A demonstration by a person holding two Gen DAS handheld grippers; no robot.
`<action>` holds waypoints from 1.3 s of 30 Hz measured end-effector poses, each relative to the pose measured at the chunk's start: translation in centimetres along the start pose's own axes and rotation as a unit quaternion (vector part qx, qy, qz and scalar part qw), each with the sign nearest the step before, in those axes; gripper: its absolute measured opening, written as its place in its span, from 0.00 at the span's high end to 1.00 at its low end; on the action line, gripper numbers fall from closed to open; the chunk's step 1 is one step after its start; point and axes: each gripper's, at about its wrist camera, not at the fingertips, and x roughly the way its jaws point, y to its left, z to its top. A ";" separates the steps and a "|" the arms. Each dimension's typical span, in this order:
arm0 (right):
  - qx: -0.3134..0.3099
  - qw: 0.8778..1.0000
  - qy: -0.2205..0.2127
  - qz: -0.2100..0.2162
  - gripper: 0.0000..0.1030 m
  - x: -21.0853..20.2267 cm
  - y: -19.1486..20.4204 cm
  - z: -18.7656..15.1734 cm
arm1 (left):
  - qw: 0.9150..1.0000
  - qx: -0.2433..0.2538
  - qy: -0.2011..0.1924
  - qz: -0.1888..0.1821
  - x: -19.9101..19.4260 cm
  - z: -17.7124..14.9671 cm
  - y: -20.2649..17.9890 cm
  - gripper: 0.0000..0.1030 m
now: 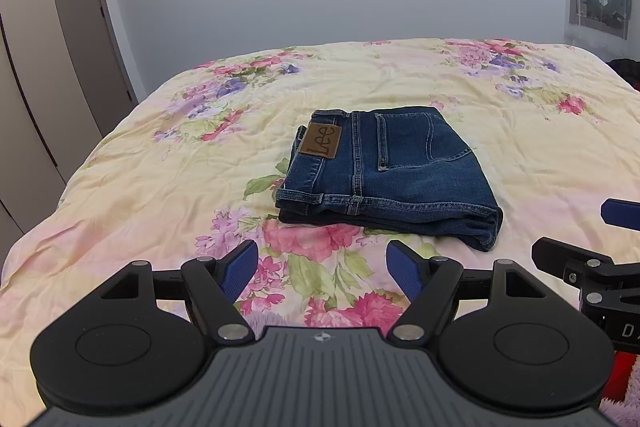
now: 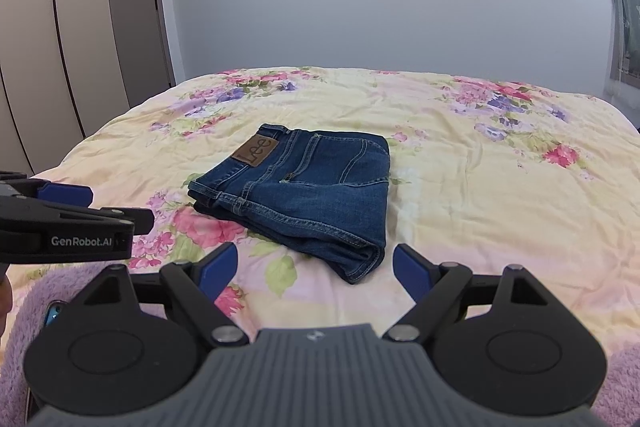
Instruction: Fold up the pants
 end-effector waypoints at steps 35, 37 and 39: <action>-0.007 1.000 -0.003 0.003 0.22 -0.5 -0.3 0.0 | 1.000 0.002 -0.004 0.000 -0.6 0.4 0.2 0.17; -0.007 1.000 -0.003 0.003 0.22 -0.5 -0.3 0.0 | 1.000 0.004 -0.004 0.002 -0.6 0.4 0.3 0.17; -0.008 1.000 -0.002 0.003 0.22 -0.5 -0.3 0.0 | 1.000 0.007 -0.004 0.006 -0.6 0.4 0.2 0.17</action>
